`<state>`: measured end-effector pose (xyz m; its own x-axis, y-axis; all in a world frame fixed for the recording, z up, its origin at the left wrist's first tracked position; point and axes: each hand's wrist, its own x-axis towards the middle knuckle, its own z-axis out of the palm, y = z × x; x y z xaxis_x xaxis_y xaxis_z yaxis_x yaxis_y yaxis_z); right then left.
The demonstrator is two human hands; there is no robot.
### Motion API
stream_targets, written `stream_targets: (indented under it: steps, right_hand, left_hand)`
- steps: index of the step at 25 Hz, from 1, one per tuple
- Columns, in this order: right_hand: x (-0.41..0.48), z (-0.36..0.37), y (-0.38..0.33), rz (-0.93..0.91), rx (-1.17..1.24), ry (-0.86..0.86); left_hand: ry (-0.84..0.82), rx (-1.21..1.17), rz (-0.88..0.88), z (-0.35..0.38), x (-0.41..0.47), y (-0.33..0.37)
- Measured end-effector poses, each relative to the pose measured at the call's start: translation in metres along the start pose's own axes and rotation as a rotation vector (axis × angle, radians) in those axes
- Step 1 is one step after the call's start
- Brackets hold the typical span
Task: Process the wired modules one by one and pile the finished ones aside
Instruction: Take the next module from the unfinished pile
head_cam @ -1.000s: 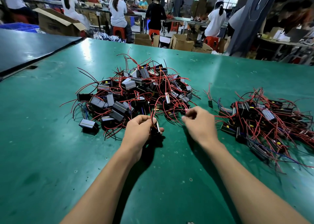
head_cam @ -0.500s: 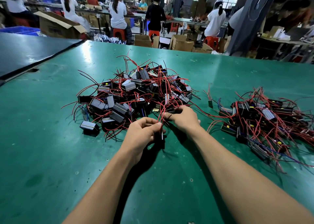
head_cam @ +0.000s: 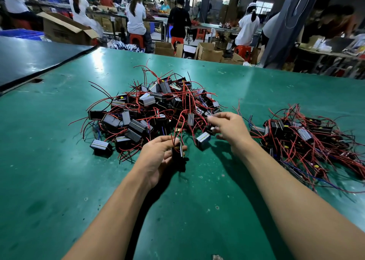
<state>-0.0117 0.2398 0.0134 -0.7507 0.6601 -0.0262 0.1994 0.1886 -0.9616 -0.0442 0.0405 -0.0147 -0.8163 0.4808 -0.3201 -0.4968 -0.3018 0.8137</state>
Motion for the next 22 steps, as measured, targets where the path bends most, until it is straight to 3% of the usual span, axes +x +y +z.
stream_targets:
  steps: [2, 4, 9, 13, 18, 22]
  right_hand:
    - [-0.003, 0.004, 0.008, 0.041, -0.198, -0.12]
    - [-0.005, 0.012, 0.016, 0.024, -0.417, -0.11]
    - [-0.008, 0.012, 0.014, 0.083, -0.534, -0.133]
    - [-0.014, -0.003, -0.003, 0.225, -0.848, -0.231]
    - [-0.026, -0.016, -0.002, 0.313, -0.772, -0.308]
    - [-0.037, -0.035, 0.003, 0.307, -0.812, -0.471]
  left_hand:
    - [0.011, 0.006, -0.003, 0.001, 0.0, -0.001]
    - [0.014, 0.026, 0.0, 0.001, -0.001, -0.001]
    - [-0.003, 0.044, -0.003, 0.001, 0.0, 0.0]
    - [0.003, 0.06, 0.012, 0.003, 0.003, -0.001]
    - [-0.029, 0.204, 0.081, 0.004, 0.001, -0.003]
    - [-0.055, 0.454, 0.198, 0.003, -0.004, -0.01]
